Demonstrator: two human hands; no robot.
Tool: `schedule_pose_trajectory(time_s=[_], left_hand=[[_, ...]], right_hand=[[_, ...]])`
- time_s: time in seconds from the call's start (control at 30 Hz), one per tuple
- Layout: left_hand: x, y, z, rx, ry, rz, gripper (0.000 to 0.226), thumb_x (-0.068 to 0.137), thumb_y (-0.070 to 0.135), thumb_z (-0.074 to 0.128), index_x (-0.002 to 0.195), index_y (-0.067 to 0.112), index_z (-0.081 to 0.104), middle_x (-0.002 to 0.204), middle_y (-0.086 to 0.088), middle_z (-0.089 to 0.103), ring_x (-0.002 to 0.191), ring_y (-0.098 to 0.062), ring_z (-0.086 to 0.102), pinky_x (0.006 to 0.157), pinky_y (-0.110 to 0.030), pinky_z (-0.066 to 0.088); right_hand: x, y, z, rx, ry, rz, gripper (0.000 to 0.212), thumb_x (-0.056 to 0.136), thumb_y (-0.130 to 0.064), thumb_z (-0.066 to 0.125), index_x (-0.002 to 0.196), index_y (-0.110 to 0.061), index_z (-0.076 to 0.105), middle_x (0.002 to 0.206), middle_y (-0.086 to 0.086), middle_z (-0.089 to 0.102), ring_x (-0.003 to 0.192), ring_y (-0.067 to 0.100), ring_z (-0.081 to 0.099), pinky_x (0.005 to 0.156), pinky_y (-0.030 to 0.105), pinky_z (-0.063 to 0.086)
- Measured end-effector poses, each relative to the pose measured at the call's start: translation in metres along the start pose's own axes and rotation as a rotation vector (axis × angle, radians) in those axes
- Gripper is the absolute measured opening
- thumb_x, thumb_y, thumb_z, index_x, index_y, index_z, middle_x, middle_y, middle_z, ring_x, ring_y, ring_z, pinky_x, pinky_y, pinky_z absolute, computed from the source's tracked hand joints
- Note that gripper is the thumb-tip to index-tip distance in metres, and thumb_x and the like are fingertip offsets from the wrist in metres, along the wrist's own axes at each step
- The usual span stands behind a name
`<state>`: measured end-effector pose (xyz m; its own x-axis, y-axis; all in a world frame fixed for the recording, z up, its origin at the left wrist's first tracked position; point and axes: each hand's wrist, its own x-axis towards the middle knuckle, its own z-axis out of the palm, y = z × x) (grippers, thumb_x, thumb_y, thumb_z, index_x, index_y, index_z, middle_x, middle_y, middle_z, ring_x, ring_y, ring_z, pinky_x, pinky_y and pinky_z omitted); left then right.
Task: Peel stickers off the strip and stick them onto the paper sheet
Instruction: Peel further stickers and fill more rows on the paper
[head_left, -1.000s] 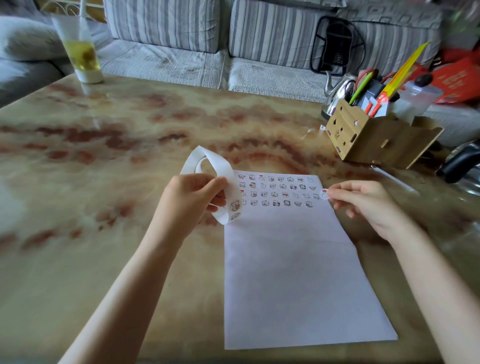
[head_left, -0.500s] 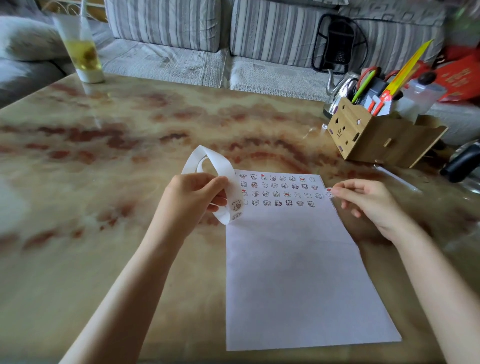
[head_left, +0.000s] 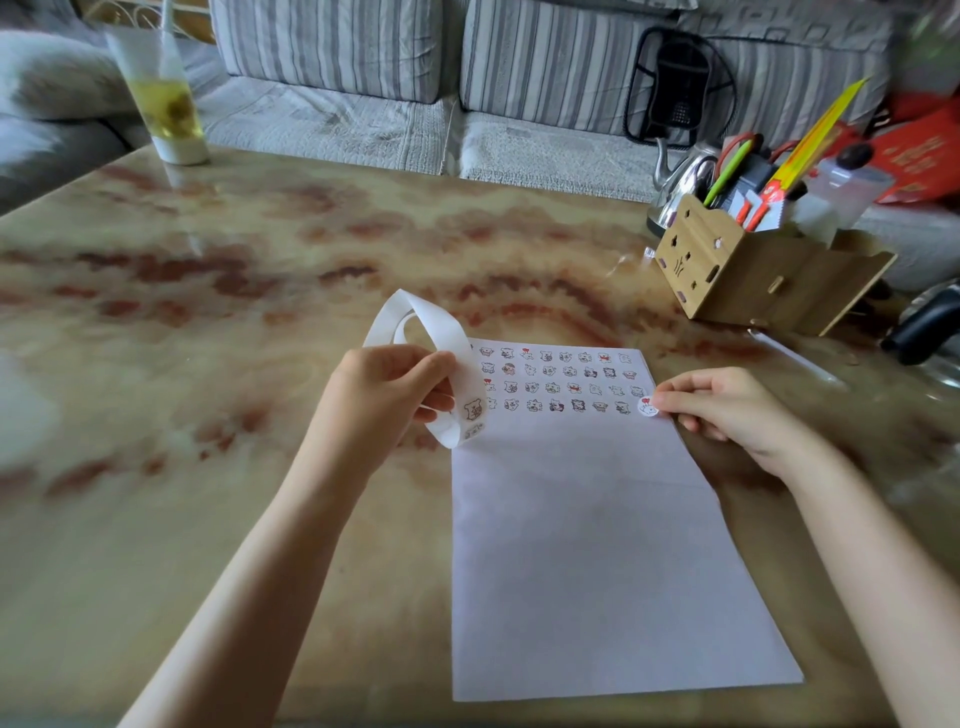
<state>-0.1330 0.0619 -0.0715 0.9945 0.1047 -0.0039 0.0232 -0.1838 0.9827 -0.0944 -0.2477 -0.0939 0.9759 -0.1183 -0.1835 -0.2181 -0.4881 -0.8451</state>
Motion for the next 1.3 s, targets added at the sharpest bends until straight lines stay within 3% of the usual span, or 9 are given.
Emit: schedule_pose_trajectory(time_s=[0.17, 0.57, 0.8, 1.1, 1.3], left_hand=[[-0.002, -0.001, 0.002, -0.011, -0.027, -0.061, 0.02, 0.09, 0.019, 0.059, 0.077, 0.012, 0.073, 0.073, -0.003, 0.074, 0.074, -0.018, 0.072, 0.073, -0.036, 0.059], [0.001, -0.016, 0.015, 0.002, -0.067, -0.18, 0.02, 0.091, 0.012, 0.057, 0.078, 0.004, 0.069, 0.072, -0.002, 0.073, 0.055, -0.003, 0.068, 0.056, -0.021, 0.058], [0.002, -0.019, 0.014, -0.009, -0.084, -0.207, 0.018, 0.091, 0.013, 0.058, 0.082, 0.003, 0.071, 0.079, -0.005, 0.074, 0.064, -0.007, 0.071, 0.061, -0.026, 0.06], [0.002, -0.018, 0.014, -0.044, -0.096, -0.213, 0.019, 0.091, 0.012, 0.058, 0.078, 0.005, 0.07, 0.066, 0.003, 0.073, 0.059, -0.004, 0.069, 0.055, -0.022, 0.058], [0.002, -0.019, 0.013, -0.048, -0.104, -0.215, 0.019, 0.091, 0.012, 0.058, 0.078, 0.005, 0.07, 0.067, 0.002, 0.073, 0.061, -0.005, 0.07, 0.055, -0.022, 0.058]], right_hand=[[0.001, 0.0, 0.002, -0.018, 0.018, 0.012, 0.005, 0.083, -0.008, 0.069, 0.086, -0.004, 0.07, 0.056, 0.001, 0.056, 0.04, 0.001, 0.039, 0.037, 0.011, 0.022], [0.0, 0.001, 0.003, 0.006, 0.035, -0.017, 0.003, 0.084, -0.008, 0.068, 0.084, -0.006, 0.07, 0.054, -0.007, 0.061, 0.04, 0.0, 0.042, 0.038, 0.011, 0.029], [-0.001, -0.001, 0.004, -0.039, 0.037, -0.021, 0.002, 0.082, -0.007, 0.069, 0.081, -0.005, 0.07, 0.055, -0.003, 0.059, 0.037, 0.0, 0.04, 0.038, 0.011, 0.028], [-0.001, -0.001, 0.006, -0.05, 0.054, -0.014, 0.003, 0.081, -0.007, 0.07, 0.084, -0.004, 0.07, 0.047, -0.011, 0.059, 0.038, 0.0, 0.042, 0.039, 0.012, 0.028], [-0.001, 0.0, 0.008, -0.06, 0.075, -0.02, 0.002, 0.08, -0.007, 0.071, 0.082, -0.006, 0.07, 0.061, 0.001, 0.061, 0.05, 0.007, 0.043, 0.04, 0.014, 0.026]])
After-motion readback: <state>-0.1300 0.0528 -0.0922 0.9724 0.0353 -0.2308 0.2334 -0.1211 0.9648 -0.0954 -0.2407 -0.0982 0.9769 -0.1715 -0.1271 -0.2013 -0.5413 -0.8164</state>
